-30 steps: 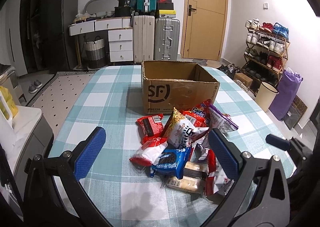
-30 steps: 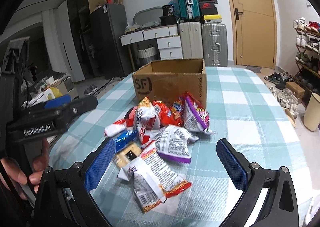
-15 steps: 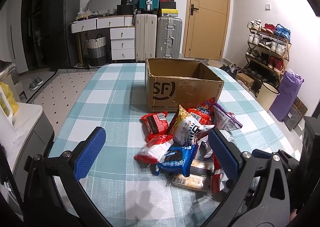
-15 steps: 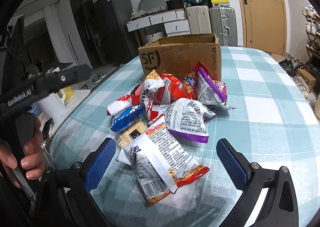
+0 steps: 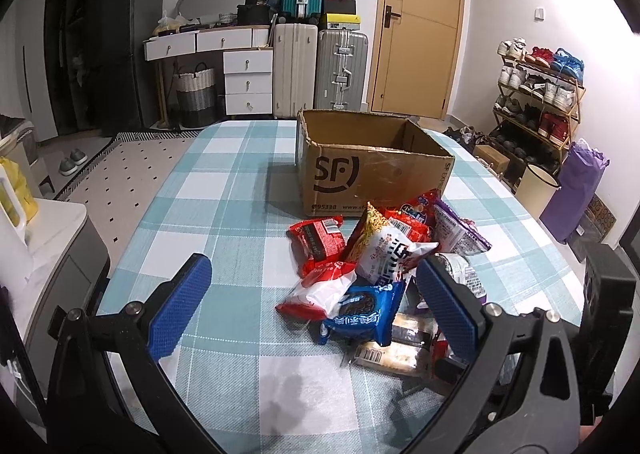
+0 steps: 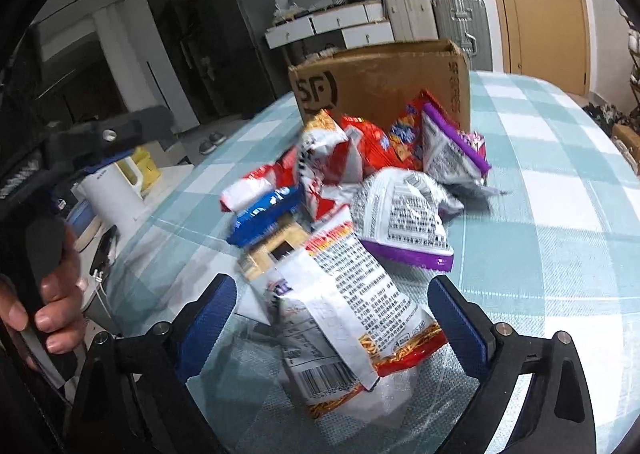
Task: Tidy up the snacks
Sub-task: 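Lower the right tool onto the large white noodle bag and grasp it, then grasp the red-and-white balloon glue bag with the left tool while the right holds the white bag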
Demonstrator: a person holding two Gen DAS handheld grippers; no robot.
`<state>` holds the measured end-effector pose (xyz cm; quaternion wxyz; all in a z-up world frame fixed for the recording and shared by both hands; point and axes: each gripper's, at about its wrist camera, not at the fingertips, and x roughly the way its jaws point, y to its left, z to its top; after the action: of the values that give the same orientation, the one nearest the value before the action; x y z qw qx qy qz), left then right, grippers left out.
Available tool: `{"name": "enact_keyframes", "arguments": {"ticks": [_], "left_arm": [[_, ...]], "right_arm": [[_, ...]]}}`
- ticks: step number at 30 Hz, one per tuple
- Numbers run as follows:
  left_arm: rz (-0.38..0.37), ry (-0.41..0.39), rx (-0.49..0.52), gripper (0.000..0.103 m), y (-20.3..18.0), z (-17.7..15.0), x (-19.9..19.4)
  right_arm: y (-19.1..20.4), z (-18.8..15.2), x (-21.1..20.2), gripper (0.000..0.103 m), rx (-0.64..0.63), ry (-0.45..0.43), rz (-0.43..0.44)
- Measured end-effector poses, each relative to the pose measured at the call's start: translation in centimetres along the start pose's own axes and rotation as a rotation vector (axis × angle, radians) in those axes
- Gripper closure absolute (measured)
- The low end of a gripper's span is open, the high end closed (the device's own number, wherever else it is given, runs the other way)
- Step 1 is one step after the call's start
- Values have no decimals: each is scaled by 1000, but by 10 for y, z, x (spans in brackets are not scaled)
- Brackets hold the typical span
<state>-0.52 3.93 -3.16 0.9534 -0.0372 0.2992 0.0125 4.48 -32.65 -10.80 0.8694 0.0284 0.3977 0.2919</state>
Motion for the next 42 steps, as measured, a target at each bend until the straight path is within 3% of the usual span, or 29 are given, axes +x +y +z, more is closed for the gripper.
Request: {"name": "enact_keyframes", "arguments": {"ticks": [4, 7, 11, 21, 42], "left_arm": [[4, 6, -4, 1, 3, -2, 2], [9, 8, -8, 1, 6, -2, 2], [20, 11, -12, 1, 10, -3, 4], [29, 37, -34, 1, 26, -6, 13], [-2, 154, 0, 1, 29, -13, 61]], "right_arm": [[5, -4, -2, 28, -33, -17, 34], [5, -7, 1, 48, -43, 1, 36], [-2, -8, -4, 51, 8, -13, 71], [-2, -8, -22, 51, -1, -56, 76], [-10, 2, -43, 51, 7, -116, 96]]}}
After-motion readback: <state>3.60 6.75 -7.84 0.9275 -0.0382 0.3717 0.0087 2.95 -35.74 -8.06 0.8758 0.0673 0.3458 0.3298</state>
